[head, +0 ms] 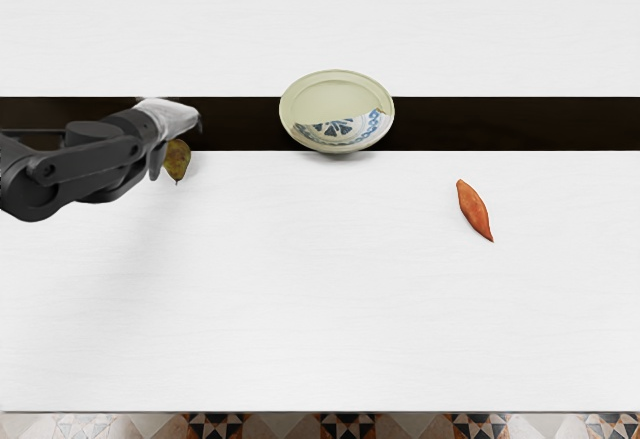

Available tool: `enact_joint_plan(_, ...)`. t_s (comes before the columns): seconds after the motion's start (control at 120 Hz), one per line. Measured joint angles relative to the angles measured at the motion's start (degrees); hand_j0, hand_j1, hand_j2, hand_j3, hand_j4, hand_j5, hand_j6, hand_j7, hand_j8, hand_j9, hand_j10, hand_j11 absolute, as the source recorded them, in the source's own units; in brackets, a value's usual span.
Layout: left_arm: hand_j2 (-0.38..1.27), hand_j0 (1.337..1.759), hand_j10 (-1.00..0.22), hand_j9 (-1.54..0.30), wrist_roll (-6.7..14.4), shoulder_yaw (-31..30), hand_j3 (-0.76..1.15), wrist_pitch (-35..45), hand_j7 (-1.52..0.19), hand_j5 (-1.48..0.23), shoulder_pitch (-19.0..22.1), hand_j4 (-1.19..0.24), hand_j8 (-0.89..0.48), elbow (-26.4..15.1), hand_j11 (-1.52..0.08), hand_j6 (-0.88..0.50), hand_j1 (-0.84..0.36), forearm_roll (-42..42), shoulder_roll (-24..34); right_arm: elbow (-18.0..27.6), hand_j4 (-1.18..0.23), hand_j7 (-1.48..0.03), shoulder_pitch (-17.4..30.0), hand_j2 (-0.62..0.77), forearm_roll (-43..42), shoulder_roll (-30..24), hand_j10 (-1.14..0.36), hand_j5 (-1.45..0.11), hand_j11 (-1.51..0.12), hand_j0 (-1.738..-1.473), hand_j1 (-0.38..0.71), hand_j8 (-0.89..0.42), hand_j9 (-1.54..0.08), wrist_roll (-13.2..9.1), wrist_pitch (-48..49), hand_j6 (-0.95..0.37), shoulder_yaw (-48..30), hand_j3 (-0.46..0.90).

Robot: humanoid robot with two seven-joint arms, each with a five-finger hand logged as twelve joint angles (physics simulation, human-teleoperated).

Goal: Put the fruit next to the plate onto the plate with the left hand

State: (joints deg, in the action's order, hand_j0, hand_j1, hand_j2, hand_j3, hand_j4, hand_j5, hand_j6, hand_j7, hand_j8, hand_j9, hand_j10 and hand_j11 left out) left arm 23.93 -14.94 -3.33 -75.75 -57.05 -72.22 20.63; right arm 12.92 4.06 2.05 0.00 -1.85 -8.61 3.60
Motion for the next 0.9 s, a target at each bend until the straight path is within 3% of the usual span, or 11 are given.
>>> enact_joint_plan(0.317,0.07,1.658,-0.32,-0.41,-0.02,-0.14,0.00,0.56,-0.41,-0.41,1.17,-0.32,-0.32,0.90,-0.41,-0.32,-0.03,0.63,-1.29,0.00,-0.03,-0.04,0.07,-0.01,-0.01,0.00,-0.03,-0.04,-0.04,-1.658,-0.31,-0.03,-0.04,0.00,0.00,-0.03,0.00,0.00)
enact_joint_plan(0.45,0.08,1.658,-0.38,-0.49,-0.02,-0.14,0.00,1.36,-0.49,-0.49,1.86,-0.38,-0.37,1.02,-0.49,-0.38,-0.10,0.64,-1.26,0.00,-0.03,-0.04,0.07,-0.01,-0.01,0.00,-0.03,-0.04,-0.04,-1.658,-0.31,-0.03,-0.04,0.00,0.00,-0.03,0.00,0.00)
enact_joint_plan(0.55,0.09,1.658,-0.41,-0.53,-0.04,-0.16,0.00,1.71,-0.52,-0.51,2.76,-0.42,-0.30,1.07,-0.53,-0.38,-0.13,0.44,-1.09,0.00,-0.03,-0.04,0.07,-0.01,-0.01,0.00,-0.03,-0.04,-0.04,-1.658,-0.31,-0.03,-0.04,0.00,0.00,-0.03,0.00,0.00)
enact_joint_plan(0.767,0.10,1.658,-0.47,-0.61,-0.03,-0.37,0.00,1.96,-0.60,-0.60,2.75,-0.47,-0.42,1.07,-0.61,-0.45,-0.21,0.33,-0.92,0.00,-0.03,-0.04,0.07,-0.01,0.03,0.00,-0.03,-0.04,-0.04,-1.658,-0.31,-0.03,-0.04,0.00,0.00,-0.03,0.00,0.00)
enact_joint_plan(0.9,0.14,1.658,-0.51,-0.67,-0.13,-0.63,0.00,1.86,-0.69,-0.70,2.79,-0.40,-0.40,1.05,-0.67,-0.38,-0.24,0.25,-0.95,0.00,-0.03,-0.04,0.07,-0.01,0.04,0.00,-0.03,-0.04,-0.04,-1.658,-0.31,-0.03,-0.04,0.00,-0.01,-0.03,0.00,0.00)
